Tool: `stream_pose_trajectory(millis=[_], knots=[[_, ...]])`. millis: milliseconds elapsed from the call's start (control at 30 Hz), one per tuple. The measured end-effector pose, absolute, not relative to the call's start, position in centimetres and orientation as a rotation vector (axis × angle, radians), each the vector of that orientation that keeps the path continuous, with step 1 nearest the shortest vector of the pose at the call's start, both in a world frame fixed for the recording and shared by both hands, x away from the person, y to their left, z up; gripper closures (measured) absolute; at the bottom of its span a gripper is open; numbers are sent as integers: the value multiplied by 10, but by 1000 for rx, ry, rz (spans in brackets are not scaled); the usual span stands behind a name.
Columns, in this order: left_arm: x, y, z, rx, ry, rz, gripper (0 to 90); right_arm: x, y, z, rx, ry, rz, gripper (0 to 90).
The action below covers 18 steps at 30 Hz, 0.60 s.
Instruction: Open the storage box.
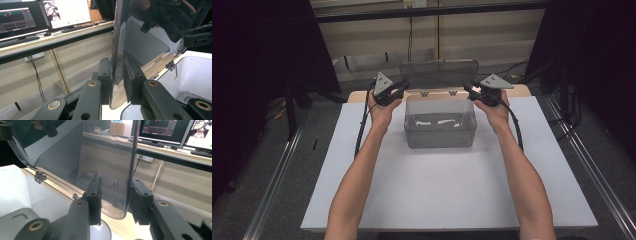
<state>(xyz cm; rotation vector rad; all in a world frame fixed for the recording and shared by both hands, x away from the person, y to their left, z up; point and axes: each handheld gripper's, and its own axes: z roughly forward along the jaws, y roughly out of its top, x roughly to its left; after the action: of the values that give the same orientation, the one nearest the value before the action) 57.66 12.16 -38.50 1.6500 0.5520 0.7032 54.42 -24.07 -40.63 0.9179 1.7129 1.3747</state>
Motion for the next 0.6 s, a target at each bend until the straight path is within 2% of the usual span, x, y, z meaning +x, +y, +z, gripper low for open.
stream_pose_trajectory(millis=[167,300,600], knots=[[578,122,-386,1650,564,708,771,547,-241,-408,940,1704,1392,672],[579,123,-392,1682,583,699,694,548,-242,-407,943,1701,1398,695],[585,118,-403,1679,607,684,648,549,-243,-406,945,1711,1400,694]])
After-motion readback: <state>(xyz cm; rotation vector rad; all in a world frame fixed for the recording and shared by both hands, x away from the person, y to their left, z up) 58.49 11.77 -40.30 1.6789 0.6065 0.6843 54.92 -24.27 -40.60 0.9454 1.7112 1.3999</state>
